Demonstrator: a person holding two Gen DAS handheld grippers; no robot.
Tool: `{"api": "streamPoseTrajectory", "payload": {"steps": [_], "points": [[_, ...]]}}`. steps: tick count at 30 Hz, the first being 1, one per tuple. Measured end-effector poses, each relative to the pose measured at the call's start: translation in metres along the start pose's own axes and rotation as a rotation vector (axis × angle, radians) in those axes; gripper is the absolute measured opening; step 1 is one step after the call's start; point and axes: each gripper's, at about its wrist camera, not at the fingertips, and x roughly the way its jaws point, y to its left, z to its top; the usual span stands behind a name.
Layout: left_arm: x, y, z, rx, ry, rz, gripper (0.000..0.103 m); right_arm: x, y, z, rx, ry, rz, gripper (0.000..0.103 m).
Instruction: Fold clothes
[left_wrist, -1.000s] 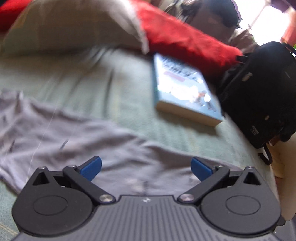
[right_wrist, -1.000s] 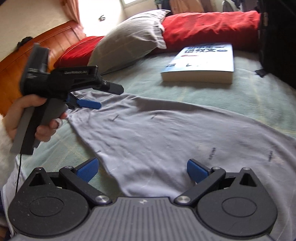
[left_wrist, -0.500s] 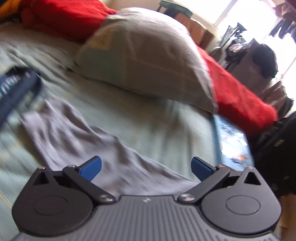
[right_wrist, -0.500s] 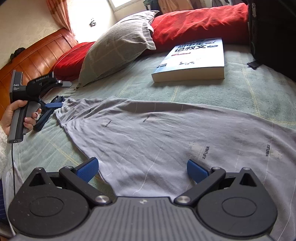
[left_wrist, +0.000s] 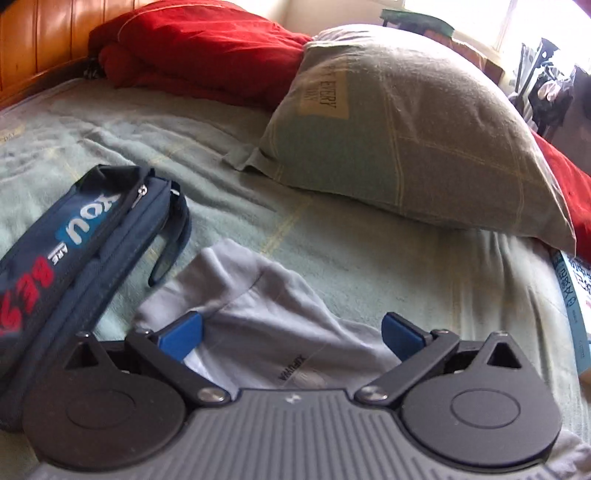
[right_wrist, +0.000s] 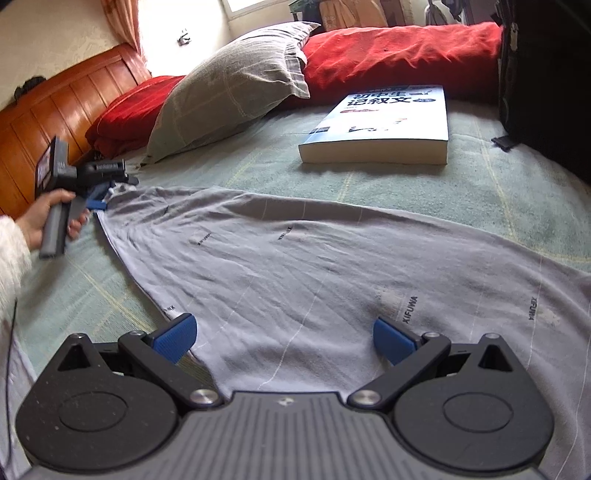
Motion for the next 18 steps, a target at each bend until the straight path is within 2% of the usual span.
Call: {"api": "streamPoseTrajectory", "payload": {"steps": [4, 6, 8, 11, 14, 18], "points": [[-0.032, -0.005, 0.008, 0.004, -0.053, -0.106, 0.102, 0.000, 0.001, 0.000, -0.002, 0.000, -0.008, 0.103], [-0.041, -0.011, 0.015, 0.022, -0.075, -0.129, 0.102, 0.000, 0.001, 0.001, 0.005, -0.002, -0.011, 0.103], [-0.035, -0.016, 0.019, 0.034, -0.067, -0.130, 0.102, 0.000, 0.002, 0.000, 0.007, -0.004, -0.013, 0.103], [-0.011, -0.017, 0.014, 0.010, 0.000, -0.142, 0.102, 0.000, 0.001, 0.000, 0.011, -0.007, -0.011, 0.103], [0.012, -0.017, 0.005, 0.030, 0.028, -0.067, 0.102, 0.000, 0.001, 0.000, 0.012, -0.010, -0.010, 0.103], [0.019, -0.013, -0.003, 0.018, -0.089, 0.020, 0.102, 0.002, 0.004, -0.001, -0.002, -0.014, -0.019, 0.103]]}}
